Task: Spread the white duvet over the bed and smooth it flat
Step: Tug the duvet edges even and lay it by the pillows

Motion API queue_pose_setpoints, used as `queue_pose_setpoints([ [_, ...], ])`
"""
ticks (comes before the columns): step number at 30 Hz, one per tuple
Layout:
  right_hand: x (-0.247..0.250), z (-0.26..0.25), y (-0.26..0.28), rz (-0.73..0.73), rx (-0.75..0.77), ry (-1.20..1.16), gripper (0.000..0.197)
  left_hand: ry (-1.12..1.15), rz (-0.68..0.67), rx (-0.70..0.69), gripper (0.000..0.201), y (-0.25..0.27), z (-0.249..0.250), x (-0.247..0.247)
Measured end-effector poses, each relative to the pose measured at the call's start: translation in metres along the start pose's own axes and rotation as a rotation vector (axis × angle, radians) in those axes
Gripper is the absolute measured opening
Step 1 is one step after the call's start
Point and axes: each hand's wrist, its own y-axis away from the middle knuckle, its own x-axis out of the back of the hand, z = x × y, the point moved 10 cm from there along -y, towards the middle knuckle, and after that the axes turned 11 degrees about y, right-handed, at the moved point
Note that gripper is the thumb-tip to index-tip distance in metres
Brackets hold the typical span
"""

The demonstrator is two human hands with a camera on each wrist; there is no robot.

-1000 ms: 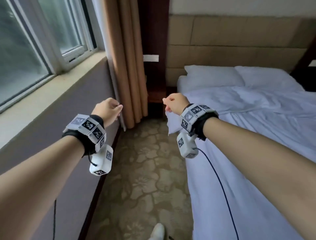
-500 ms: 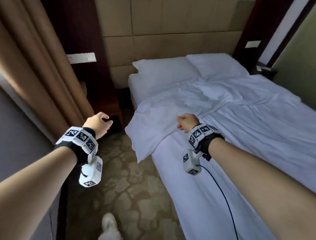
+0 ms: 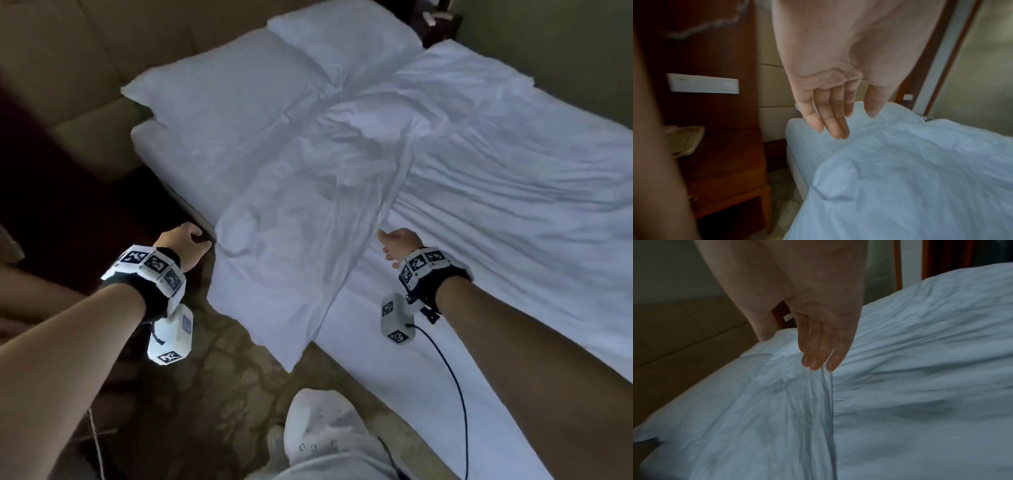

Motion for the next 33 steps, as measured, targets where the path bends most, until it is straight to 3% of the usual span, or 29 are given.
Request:
queue_pose_setpoints([
  [4, -0.033, 0.018, -0.074, -0.017, -0.178, -0.010, 0.062, -0.114, -0.134, -0.057, 0.039, -0.092, 0.023, -0.037],
  [7, -0.055, 0.016, -0.107, 0.009, -0.277, -0.050, 0.053, -0.195, -0.216, -0.051, 0.043, -0.157, 0.028, -0.066],
  [11, -0.092, 0.015, -0.136, 0.007, -0.442, -0.126, 0.070, -0.235, -0.283, -0.061, 0.045, -0.236, 0.027, -0.098],
  [15, -0.151, 0.020, -0.154, -0.075, -0.534, -0.085, 0.088, -0.228, -0.331, -0.062, 0.058, -0.277, 0.016, -0.124],
  [18, -0.179, 0.024, -0.161, -0.047, -0.594, -0.139, 0.085, -0.256, -0.395, -0.051, 0.068, -0.300, 0.002, -0.149],
  [24, -0.187, 0.009, -0.131, 0.022, -0.598, -0.276, 0.054, -0.341, -0.504, -0.124, 0.069, -0.318, 0.009, -0.173],
  [28, -0.185, -0.017, -0.078, 0.012, -0.566, -0.330, 0.056, -0.369, -0.580, -0.245, 0.068, -0.318, 0.040, -0.167],
  [33, -0.172, -0.003, -0.005, 0.175, -0.606, -0.555, 0.046, -0.411, -0.609, -0.435, 0.065, -0.305, 0.081, -0.156],
])
